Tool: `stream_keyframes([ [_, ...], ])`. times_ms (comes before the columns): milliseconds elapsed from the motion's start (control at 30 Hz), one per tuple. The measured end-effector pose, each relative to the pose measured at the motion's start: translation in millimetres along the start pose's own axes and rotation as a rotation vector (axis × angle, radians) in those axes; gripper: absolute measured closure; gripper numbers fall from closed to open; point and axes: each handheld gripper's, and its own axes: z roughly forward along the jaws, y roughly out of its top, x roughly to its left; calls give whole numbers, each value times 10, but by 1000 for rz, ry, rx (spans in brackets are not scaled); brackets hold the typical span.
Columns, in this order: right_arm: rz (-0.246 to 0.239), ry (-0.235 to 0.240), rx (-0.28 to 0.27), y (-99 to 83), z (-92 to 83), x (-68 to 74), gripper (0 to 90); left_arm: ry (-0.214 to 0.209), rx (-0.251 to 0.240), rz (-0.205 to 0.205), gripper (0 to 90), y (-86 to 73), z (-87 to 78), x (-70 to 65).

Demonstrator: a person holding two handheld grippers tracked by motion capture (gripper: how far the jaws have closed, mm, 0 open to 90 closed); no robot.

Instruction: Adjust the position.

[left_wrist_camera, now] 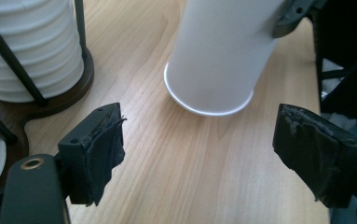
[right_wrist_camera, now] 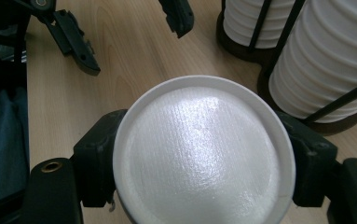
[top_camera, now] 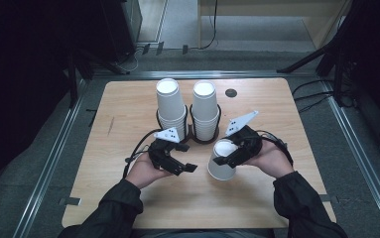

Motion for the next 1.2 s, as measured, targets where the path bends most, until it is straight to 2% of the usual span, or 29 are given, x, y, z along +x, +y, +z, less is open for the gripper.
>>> stream_keyframes([
  [167, 4, 11, -29, -34, 67, 20, 258, -38, -4, 0, 121, -6, 59, 15],
  [200, -2, 13, -32, -31, 73, 26, 258, -31, -7, 2, 98, -7, 78, 13],
  [267, -10, 16, -44, -19, 81, 47, 258, -47, -1, 6, 60, -15, 119, 17],
  [300, -12, 20, -62, -2, 87, 68, 258, -52, 6, 24, 14, -26, 150, 17],
  [500, -32, 25, -79, 56, 85, 105, 258, -59, 15, 69, 1, -49, 238, -12],
  [633, -39, 34, -87, 126, 70, 134, 259, -101, 2, 70, 0, -27, 285, -20],
  [733, -41, 53, -100, 186, 73, 165, 259, -93, -6, 67, 0, -11, 303, -32],
  [800, -51, 55, -94, 222, 89, 184, 259, -101, -11, 68, 0, -9, 312, -35],
  [900, -56, 63, -97, 281, 96, 213, 260, -96, -5, 88, 0, -9, 330, -50],
  [1000, -58, 75, -116, 354, 80, 236, 260, -97, -25, 64, 0, 6, 323, -42],
  [1033, -63, 75, -119, 382, 74, 241, 260, -85, -36, 66, 0, 10, 315, -44],
  [1200, -60, 91, -163, 459, 34, 251, 261, -79, -58, 95, 0, 11, 297, -65],
])
